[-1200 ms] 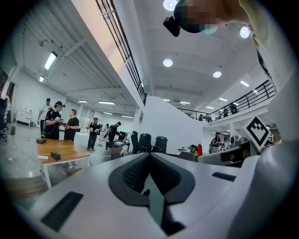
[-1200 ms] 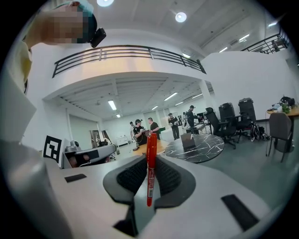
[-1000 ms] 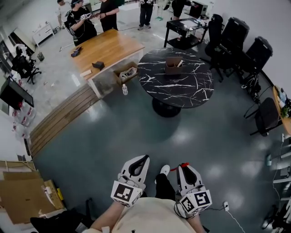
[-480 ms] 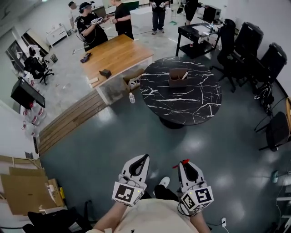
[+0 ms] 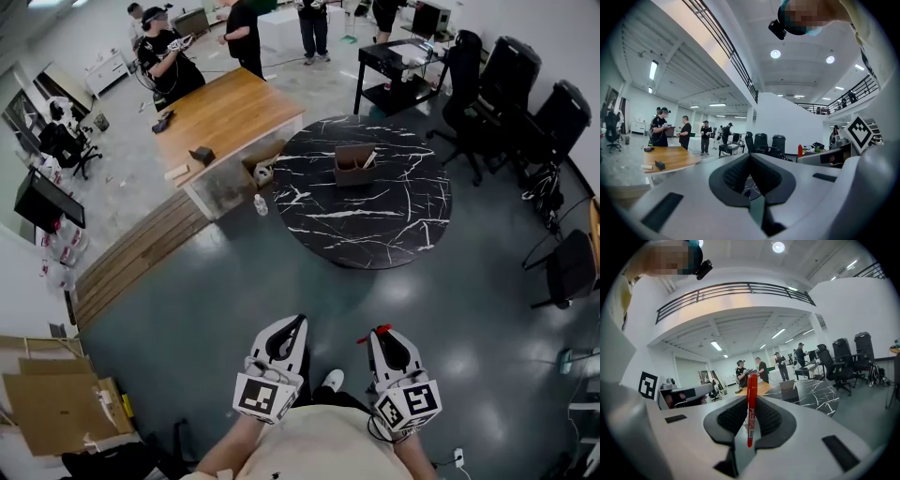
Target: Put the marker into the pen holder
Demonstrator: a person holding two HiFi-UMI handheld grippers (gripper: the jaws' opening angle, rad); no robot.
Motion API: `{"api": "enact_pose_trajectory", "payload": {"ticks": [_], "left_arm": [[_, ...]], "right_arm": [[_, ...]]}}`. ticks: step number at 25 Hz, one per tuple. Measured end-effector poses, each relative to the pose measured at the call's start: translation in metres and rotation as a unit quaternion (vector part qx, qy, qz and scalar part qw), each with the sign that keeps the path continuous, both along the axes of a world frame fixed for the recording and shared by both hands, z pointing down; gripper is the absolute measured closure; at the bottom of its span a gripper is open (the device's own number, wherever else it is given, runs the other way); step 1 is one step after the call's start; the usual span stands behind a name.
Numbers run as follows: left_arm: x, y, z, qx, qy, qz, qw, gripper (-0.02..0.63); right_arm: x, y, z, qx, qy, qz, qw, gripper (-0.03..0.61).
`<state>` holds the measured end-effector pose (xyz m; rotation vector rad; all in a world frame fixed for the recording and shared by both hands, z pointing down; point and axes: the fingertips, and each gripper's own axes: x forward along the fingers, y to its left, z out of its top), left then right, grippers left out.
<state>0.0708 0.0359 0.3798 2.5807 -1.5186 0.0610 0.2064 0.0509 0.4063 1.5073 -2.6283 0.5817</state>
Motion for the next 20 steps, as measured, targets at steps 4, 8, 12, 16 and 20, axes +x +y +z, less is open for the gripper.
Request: {"api": "enact_pose_trajectory", "payload": {"ticks": [4, 8, 12, 16, 20], "left_arm": [[0.000, -0.054, 0.010, -0.006, 0.010, 0.021, 0.9997, 0.606], [-0.010, -0.124, 0.015, -0.006, 0.026, 0.043, 0.9987, 0.606], [-0.028, -0.199, 0.012, -0.005, 0.037, 0.064, 0.9973, 0.606], [-0.043, -0.257, -0.001, 0.014, 0.058, 0.086, 0.9945, 0.606], [-0.056, -0.301, -0.014, 0.034, 0.090, 0.086, 0.9917, 0.606]], "right_arm": [[-0.002, -0.044, 0.010, -0.013, 0.012, 0.018, 1.000, 0.512], [-0.010, -0.101, 0.014, -0.027, 0.030, 0.037, 0.998, 0.512], [-0.029, -0.168, 0.013, -0.028, 0.041, 0.051, 0.997, 0.512], [-0.053, -0.226, 0.006, -0.019, 0.042, 0.071, 0.996, 0.512], [-0.076, -0.266, -0.002, -0.011, 0.039, 0.069, 0.997, 0.512]]}}
